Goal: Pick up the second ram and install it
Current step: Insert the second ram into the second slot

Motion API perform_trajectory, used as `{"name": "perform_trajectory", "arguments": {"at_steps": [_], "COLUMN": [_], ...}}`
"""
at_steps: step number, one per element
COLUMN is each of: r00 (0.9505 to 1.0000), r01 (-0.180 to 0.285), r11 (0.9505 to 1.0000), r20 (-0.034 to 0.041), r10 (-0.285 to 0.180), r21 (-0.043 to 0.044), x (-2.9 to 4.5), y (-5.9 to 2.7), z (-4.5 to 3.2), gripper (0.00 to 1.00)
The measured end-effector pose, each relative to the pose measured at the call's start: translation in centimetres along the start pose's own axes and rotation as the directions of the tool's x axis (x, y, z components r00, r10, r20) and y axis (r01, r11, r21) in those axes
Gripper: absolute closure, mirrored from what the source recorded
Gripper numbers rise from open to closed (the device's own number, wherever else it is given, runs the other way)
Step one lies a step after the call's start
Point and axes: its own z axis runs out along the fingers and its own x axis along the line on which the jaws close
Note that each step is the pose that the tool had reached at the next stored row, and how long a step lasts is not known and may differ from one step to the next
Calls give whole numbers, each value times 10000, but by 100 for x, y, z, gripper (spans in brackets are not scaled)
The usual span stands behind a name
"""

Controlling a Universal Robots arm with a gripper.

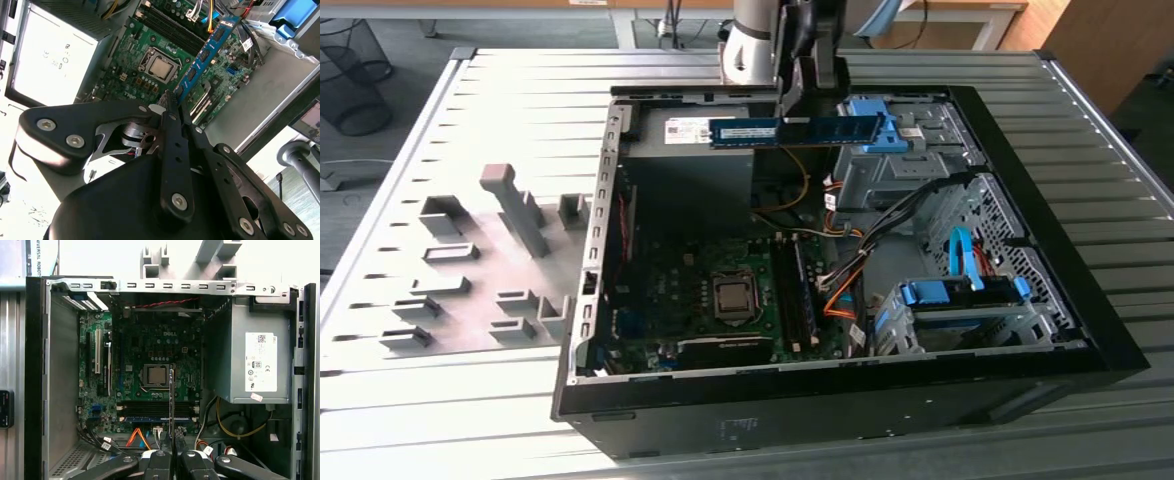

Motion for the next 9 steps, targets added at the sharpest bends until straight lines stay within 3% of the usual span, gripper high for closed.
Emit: {"name": "perform_trajectory", "arguments": {"at_steps": [9], "r00": [10000], "r01": [-7], "r11": [10000], "r20": [-1], "r10": [7], "r21": [0], "x": [0], "y": [-5], "z": [1], "gripper": [86]}}
